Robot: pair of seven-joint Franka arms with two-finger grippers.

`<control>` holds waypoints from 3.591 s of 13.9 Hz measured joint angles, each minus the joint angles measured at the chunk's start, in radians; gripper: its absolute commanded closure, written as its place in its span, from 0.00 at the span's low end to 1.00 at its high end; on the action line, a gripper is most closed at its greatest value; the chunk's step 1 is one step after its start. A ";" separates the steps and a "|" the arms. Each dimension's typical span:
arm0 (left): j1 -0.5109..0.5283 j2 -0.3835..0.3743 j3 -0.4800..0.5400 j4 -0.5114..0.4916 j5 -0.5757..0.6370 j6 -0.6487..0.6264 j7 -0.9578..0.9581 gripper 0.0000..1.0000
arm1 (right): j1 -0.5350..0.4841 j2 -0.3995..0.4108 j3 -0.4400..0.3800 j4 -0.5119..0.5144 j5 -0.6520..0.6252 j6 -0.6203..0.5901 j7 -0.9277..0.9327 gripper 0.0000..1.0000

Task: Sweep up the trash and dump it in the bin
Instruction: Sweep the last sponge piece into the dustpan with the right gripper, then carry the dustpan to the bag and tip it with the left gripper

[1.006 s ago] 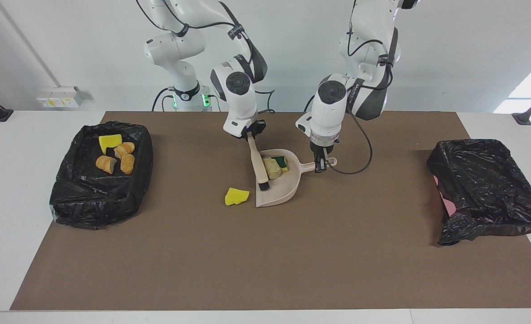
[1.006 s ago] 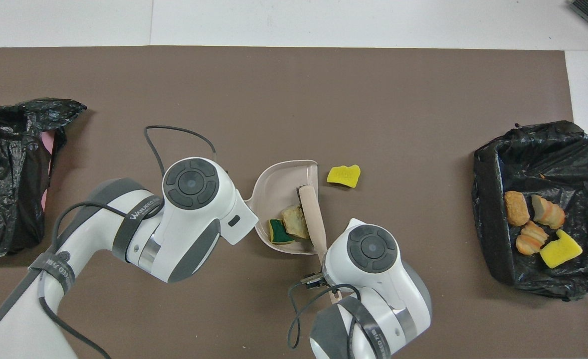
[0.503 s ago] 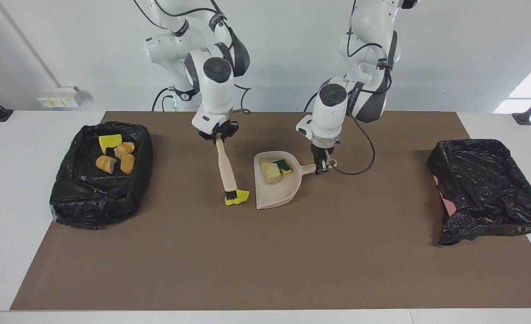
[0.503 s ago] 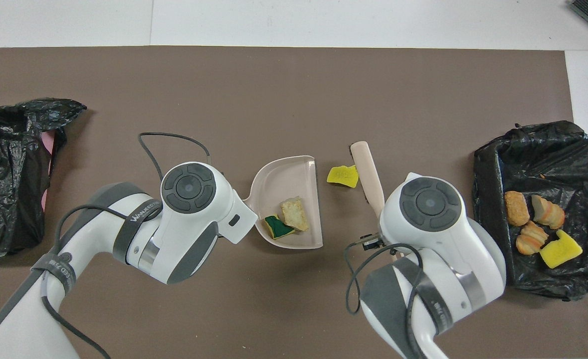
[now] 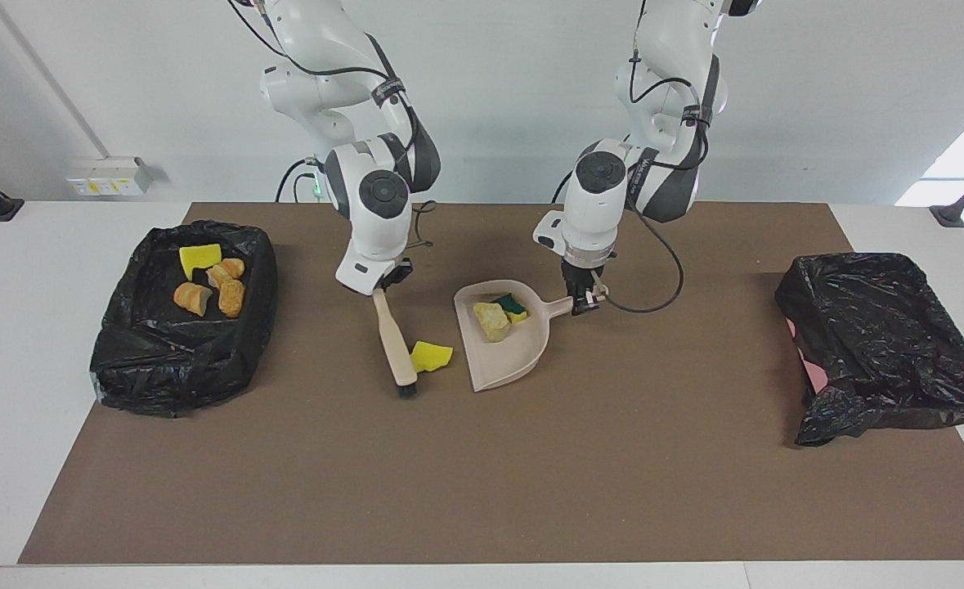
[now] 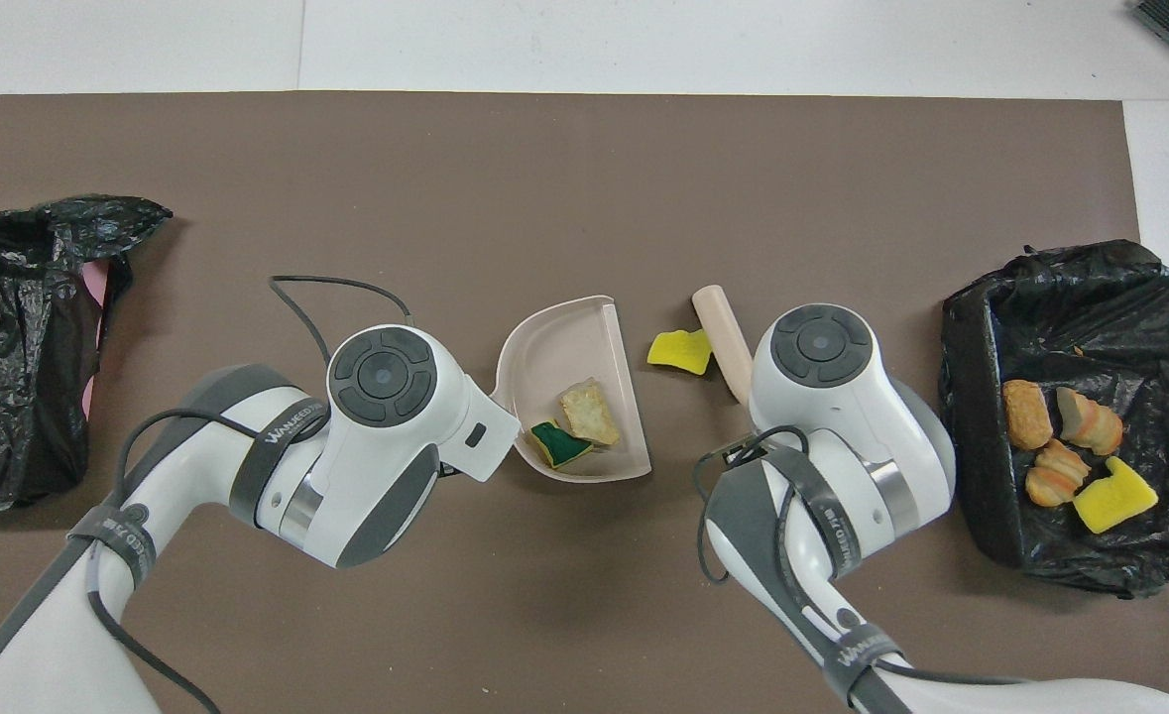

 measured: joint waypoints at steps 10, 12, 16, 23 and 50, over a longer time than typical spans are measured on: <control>0.029 0.001 0.006 -0.004 -0.010 0.034 0.024 1.00 | 0.066 -0.138 -0.008 0.032 0.139 -0.094 0.152 1.00; 0.061 0.006 0.009 -0.004 -0.054 0.054 0.076 1.00 | 0.075 -0.232 -0.003 0.032 0.129 -0.220 0.262 1.00; 0.126 0.028 0.014 0.063 -0.082 0.038 0.176 1.00 | 0.196 -0.381 0.005 -0.017 0.149 -0.354 0.462 1.00; 0.277 0.045 0.015 0.267 -0.101 -0.156 0.346 1.00 | 0.347 -0.389 0.022 -0.192 0.317 -0.149 0.550 1.00; 1.089 0.041 0.031 0.523 -0.081 -0.376 1.240 1.00 | 0.393 -0.218 0.011 -0.188 0.200 0.216 0.663 0.00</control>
